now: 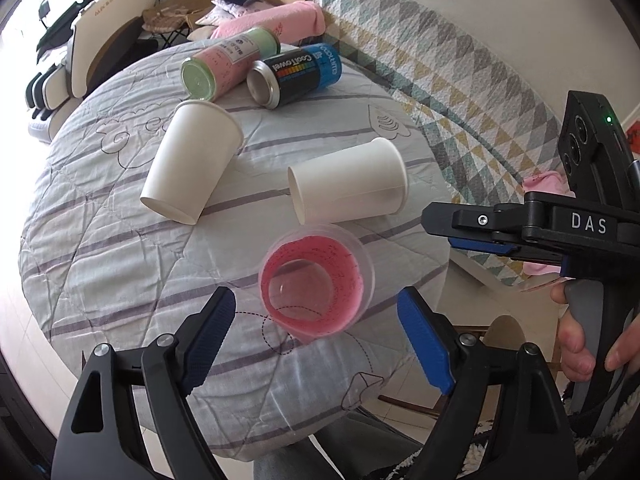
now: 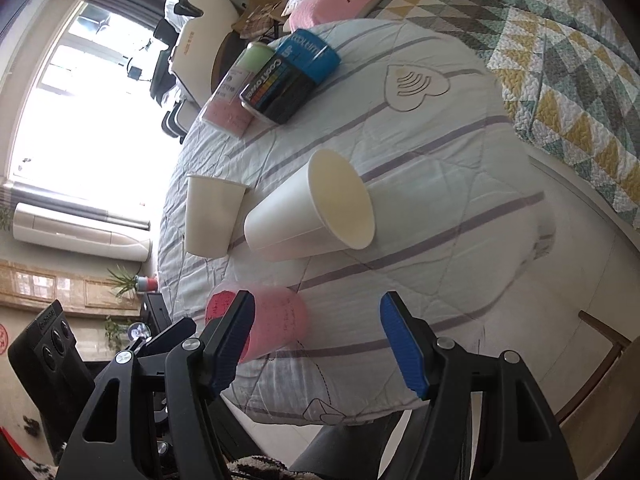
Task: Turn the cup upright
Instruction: 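Turn the pink cup rim-up and lower it onto the table, then open the right gripper and pull it back from the cup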
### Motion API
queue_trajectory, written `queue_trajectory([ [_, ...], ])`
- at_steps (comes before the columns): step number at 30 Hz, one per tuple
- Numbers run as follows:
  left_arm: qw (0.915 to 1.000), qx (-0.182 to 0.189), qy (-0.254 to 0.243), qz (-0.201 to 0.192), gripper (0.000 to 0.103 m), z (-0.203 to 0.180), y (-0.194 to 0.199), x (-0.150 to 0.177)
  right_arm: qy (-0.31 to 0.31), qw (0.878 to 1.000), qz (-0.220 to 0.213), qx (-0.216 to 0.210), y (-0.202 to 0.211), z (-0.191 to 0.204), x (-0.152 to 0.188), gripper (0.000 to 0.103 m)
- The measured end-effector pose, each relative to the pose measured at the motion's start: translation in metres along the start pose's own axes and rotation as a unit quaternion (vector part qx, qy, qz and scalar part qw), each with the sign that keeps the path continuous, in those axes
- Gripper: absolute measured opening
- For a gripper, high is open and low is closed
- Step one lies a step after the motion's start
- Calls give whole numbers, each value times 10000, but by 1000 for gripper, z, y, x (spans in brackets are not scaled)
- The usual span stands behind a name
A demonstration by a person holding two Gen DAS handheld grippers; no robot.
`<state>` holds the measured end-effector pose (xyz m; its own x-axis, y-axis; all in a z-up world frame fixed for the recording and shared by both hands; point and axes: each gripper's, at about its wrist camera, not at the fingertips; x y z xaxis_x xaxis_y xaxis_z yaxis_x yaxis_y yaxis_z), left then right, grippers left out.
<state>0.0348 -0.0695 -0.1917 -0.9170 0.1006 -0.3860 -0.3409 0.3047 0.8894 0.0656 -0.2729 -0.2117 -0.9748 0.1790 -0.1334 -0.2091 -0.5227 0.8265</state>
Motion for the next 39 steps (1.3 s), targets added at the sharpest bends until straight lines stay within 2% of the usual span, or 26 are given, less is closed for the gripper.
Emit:
queue_trajectory([
  [9, 9996, -157, 48, -243, 88, -12, 26, 1, 45, 9999, -158, 31, 23, -3, 6, 68],
  [19, 9943, -826, 302, -602, 92, -30, 68, 7, 720, 9964, -377, 244, 59, 22, 13, 68],
  [23, 9908, -1021, 393, -800, 96, -35, 87, 10, 940, 9935, -432, 471, 72, 33, 20, 78],
  [25, 9890, -1116, 422, -869, 96, -37, 96, 10, 1034, 9918, -464, 586, 78, 37, 24, 78],
  [32, 9873, -1195, 385, -977, 99, -35, 116, 17, 1122, 9875, -583, 941, 90, 51, 43, 79],
  [39, 9890, -1132, 347, -889, 101, -28, 122, 33, 1024, 9843, -754, 1222, 94, 59, 64, 80],
])
Point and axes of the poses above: each gripper's, at about its wrist camera, not at the fingertips, and y roughly against the way its jaws point, z to its left, x to its underside, and after that the axes turned 1 degree about z, right-handed
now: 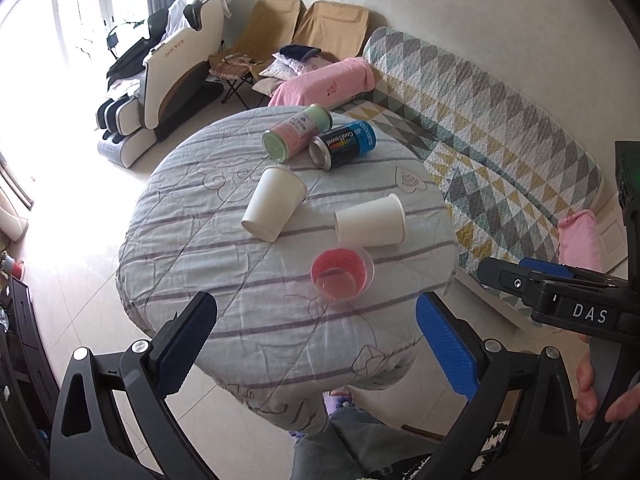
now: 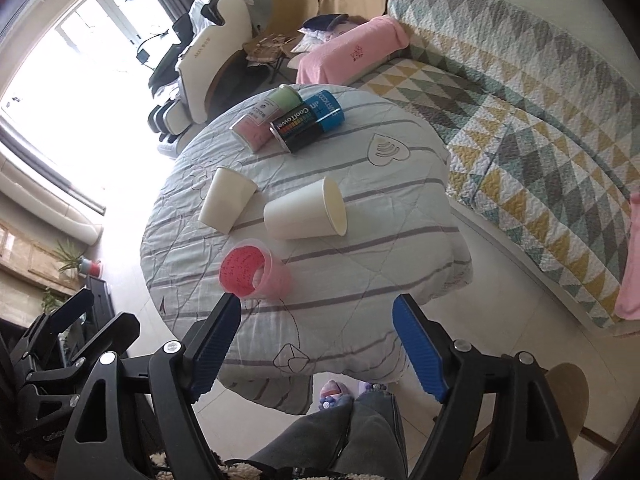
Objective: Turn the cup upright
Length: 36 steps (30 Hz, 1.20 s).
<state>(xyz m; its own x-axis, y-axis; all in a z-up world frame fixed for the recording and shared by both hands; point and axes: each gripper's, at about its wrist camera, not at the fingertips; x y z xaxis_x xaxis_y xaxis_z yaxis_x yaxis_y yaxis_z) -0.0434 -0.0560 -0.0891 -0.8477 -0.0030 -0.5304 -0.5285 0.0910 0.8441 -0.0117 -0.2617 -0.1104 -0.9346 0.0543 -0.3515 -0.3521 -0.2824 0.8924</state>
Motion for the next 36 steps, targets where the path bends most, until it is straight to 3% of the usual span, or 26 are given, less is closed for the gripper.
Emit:
queue_trajectory([
  [6, 10000, 68, -62, 31, 102, 2, 4, 3, -54, 10000, 29, 60, 3, 5, 9, 80],
  [14, 9995, -16, -188, -254, 103, 7, 19, -7, 71, 9990, -343, 288, 16, 20, 4, 80],
  [24, 9964, -105, -358, -764, 103, 6, 45, -14, 270, 9933, -1046, 400, 44, 34, 0, 81],
  [36, 9887, 176, -599, -1366, 103, -8, 72, -13, 274, 9837, -1736, 368, 77, 35, 12, 81],
])
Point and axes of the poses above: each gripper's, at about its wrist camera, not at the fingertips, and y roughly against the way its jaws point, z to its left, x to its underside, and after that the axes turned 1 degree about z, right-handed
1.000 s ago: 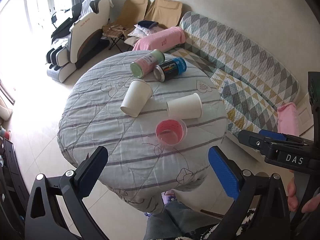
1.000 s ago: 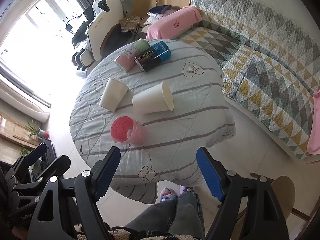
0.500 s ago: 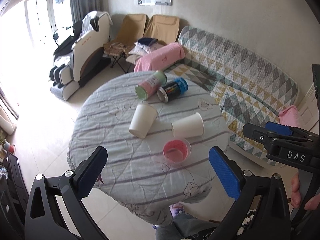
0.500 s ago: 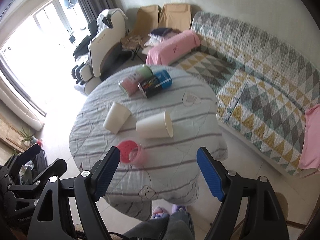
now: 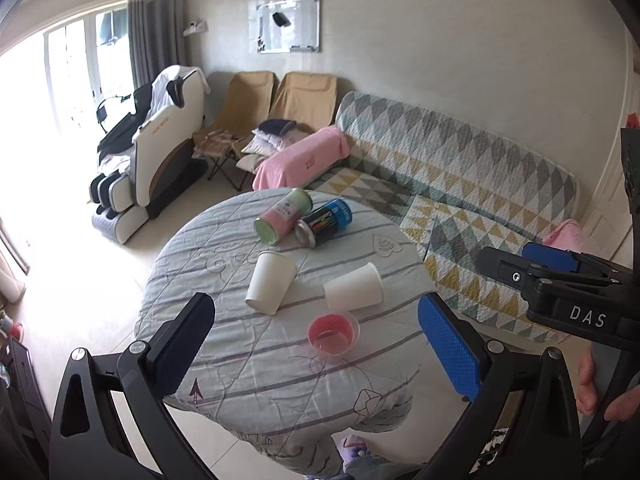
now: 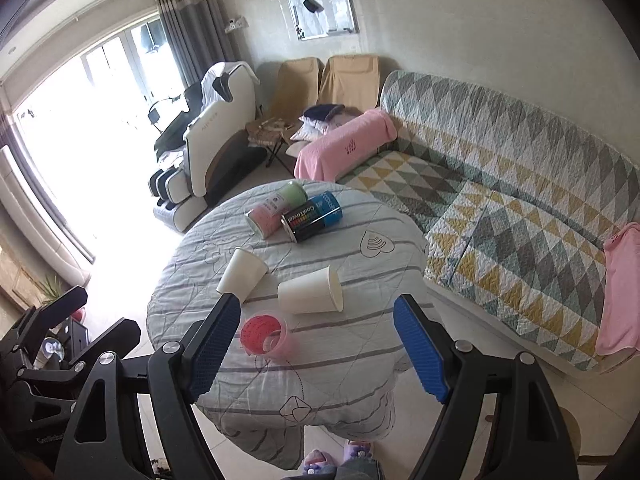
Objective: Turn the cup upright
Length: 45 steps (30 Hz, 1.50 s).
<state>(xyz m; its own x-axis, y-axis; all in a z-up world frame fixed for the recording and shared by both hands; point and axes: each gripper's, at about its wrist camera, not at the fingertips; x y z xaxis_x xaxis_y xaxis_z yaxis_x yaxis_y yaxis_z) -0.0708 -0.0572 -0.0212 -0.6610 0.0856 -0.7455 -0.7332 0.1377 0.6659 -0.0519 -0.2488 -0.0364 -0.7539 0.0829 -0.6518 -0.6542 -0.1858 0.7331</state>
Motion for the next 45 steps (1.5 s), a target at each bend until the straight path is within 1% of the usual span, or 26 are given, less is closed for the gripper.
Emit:
queue_trajectory([
  [3, 9999, 94, -21, -113, 103, -3, 6, 0, -65, 9999, -138, -50, 8, -2, 2, 81],
  [7, 9997, 67, -92, -205, 103, -4, 10, 0, -56, 9994, -325, -81, 16, 0, 4, 81],
  [11, 9993, 4, -131, -341, 103, -5, 15, 1, 7, 9992, -371, -143, 16, 4, 4, 81],
  [18, 9985, -69, -196, -498, 103, -5, 19, -3, 75, 9992, -376, -126, 13, 10, 1, 81],
  [45, 9982, -87, -184, -568, 103, -3, 21, -7, 159, 9992, -343, -114, 15, 4, -3, 81],
])
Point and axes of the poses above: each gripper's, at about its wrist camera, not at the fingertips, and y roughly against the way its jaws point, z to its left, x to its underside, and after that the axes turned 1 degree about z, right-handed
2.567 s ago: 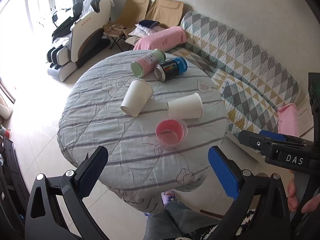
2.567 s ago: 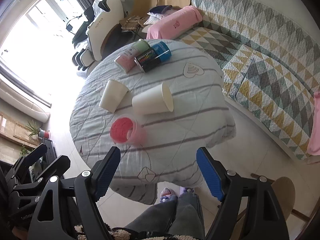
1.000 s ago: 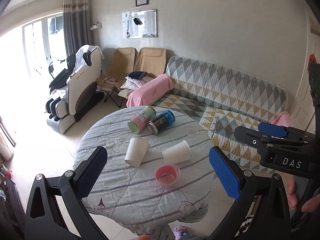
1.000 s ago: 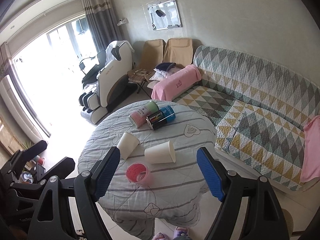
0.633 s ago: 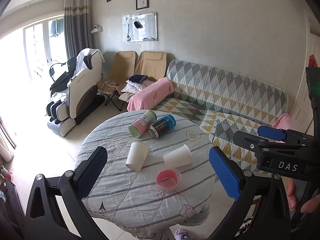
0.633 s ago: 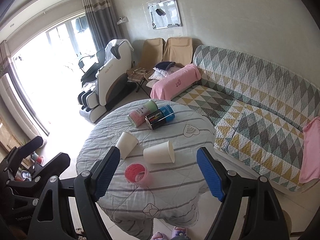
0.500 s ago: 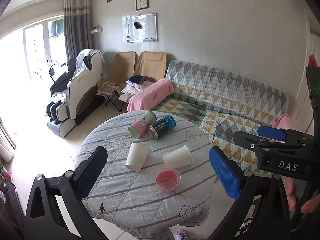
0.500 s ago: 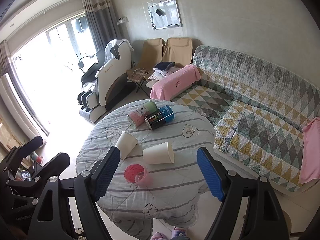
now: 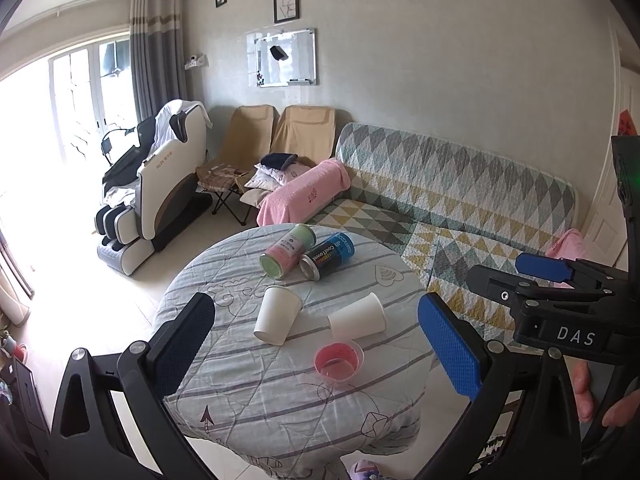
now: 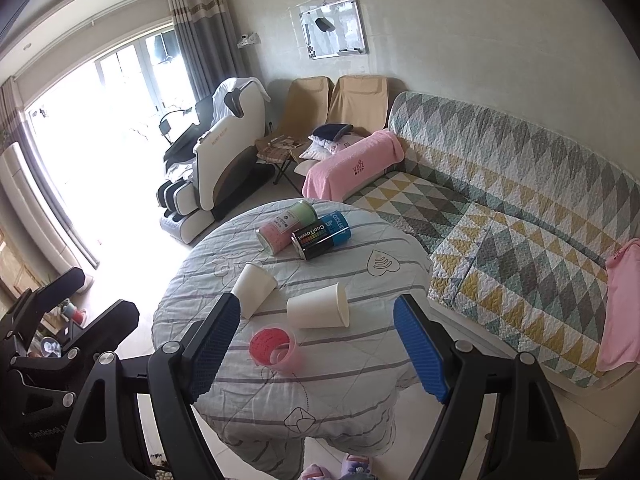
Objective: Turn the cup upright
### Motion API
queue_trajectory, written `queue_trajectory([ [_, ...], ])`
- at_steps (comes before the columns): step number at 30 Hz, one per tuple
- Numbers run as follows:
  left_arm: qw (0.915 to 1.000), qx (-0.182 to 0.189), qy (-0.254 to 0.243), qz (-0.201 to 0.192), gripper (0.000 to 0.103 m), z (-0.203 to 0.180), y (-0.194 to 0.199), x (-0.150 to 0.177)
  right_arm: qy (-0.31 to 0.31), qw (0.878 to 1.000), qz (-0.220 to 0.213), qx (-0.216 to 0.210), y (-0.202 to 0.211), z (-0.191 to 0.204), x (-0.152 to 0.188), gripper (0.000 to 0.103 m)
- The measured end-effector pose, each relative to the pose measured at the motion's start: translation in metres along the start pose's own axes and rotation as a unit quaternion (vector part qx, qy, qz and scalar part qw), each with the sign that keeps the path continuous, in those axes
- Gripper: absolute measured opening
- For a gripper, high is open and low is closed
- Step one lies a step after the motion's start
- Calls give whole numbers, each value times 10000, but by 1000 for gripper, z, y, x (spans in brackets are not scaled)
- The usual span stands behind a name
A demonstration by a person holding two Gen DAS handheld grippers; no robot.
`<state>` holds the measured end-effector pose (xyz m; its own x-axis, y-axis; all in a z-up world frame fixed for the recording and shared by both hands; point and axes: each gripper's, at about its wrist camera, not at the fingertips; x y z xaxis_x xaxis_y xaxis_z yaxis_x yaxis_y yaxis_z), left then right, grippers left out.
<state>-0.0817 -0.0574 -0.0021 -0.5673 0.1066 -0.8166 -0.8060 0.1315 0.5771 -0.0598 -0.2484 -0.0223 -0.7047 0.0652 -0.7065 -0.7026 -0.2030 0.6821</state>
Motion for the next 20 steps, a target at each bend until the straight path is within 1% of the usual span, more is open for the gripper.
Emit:
queue_trajectory([
  [16, 10000, 4, -4, -19, 103, 0, 0, 2, 39, 10000, -5, -19, -2, 3, -2, 81],
  [20, 10000, 48, -16, -80, 103, 5, 2, -5, 38, 10000, -11, -24, -2, 1, -3, 81],
])
Point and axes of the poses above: each gripper's, at about its wrist camera, not at the fingertips, and y roughly against the way its jaws point, z to its left, x to its underside, and after that the axes turned 1 degree about z, right-handed
